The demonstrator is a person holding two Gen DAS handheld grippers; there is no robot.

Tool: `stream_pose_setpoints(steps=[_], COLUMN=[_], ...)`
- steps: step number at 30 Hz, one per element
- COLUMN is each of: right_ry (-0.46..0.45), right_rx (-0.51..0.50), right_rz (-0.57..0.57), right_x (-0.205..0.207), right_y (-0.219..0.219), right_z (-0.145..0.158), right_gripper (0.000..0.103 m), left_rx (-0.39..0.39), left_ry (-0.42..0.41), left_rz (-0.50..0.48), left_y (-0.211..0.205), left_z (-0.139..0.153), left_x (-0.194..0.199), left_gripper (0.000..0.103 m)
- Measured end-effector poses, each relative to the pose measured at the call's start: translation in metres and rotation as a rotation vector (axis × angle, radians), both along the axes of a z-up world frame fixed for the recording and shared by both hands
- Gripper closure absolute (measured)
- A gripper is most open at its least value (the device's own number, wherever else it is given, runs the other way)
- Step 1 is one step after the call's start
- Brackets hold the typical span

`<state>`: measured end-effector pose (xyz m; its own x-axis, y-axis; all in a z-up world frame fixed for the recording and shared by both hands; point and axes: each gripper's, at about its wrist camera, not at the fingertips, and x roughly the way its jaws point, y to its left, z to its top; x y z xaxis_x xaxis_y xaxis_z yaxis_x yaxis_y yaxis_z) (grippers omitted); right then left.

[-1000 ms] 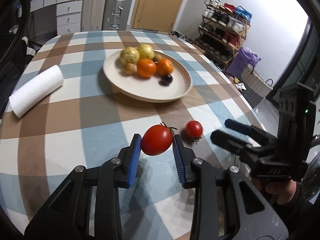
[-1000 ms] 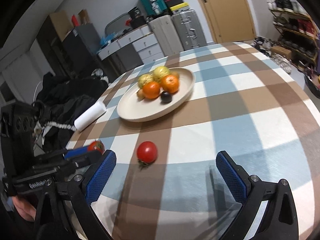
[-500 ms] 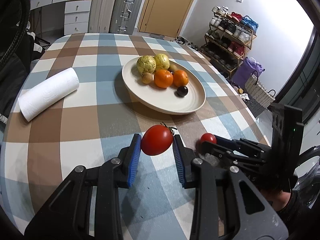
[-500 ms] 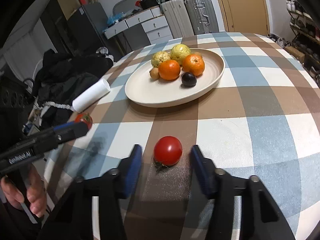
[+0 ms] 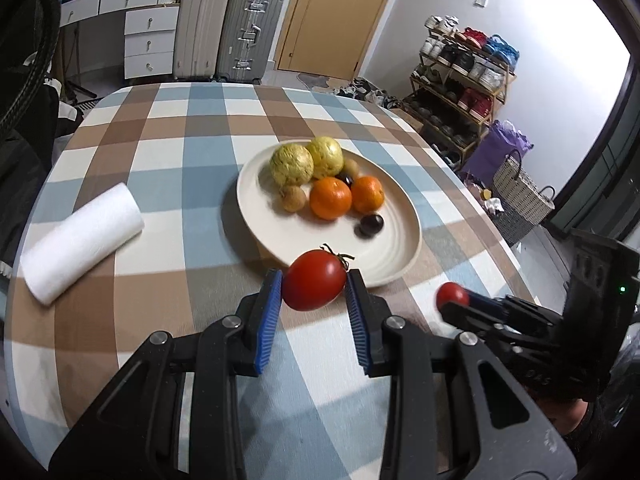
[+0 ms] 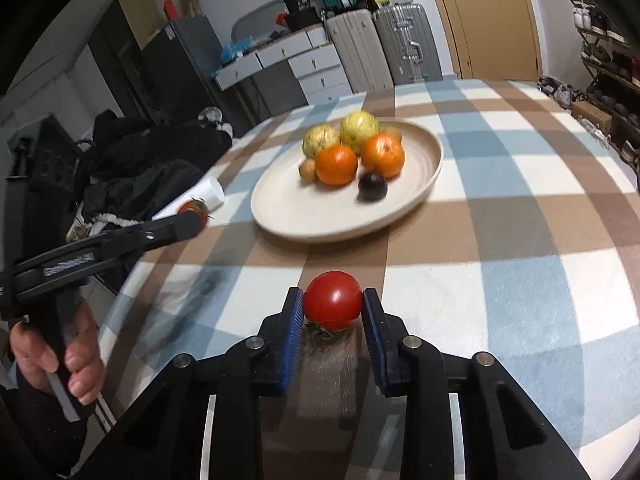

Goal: Organize fruits
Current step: 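Grasp the other red tomato with the right tool while the left tool lifts its tomato, then carry both tomatoes onto the cream plate and open both tools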

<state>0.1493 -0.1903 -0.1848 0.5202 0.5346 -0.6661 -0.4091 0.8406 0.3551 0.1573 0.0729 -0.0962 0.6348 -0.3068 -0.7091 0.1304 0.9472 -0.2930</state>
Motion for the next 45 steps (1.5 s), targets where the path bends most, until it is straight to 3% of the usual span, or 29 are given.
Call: stream_pose_setpoints(steps=[13, 21, 29, 45], right_ry=[-0.033, -0.029, -0.020, 0.048], right_rx=[0.069, 0.008, -0.011, -0.023], right_rz=[-0.063, -0.029, 0.000, -0.016], right_x=[0.061, 0.120, 0.160, 0.188], right_y=[-0.032, -0.029, -0.009, 0.008], right_z=[0.030, 0.039, 0.028, 0.000], right_gripper=[0.073, 0.073, 0.073, 0.073], left_rx=[0.015, 0.004, 0.012, 0.022], left_ry=[0.011, 0.040, 0.072, 0.062], left_rz=[0.065, 0.077, 0.071, 0.046], left_y=[0.017, 0.018, 0.015, 0.015], left_z=[0.001, -0.013, -0.030, -0.038], left_x=[0.075, 0.115, 0.139, 0.145], left_gripper=[0.074, 0.074, 0.074, 0.074])
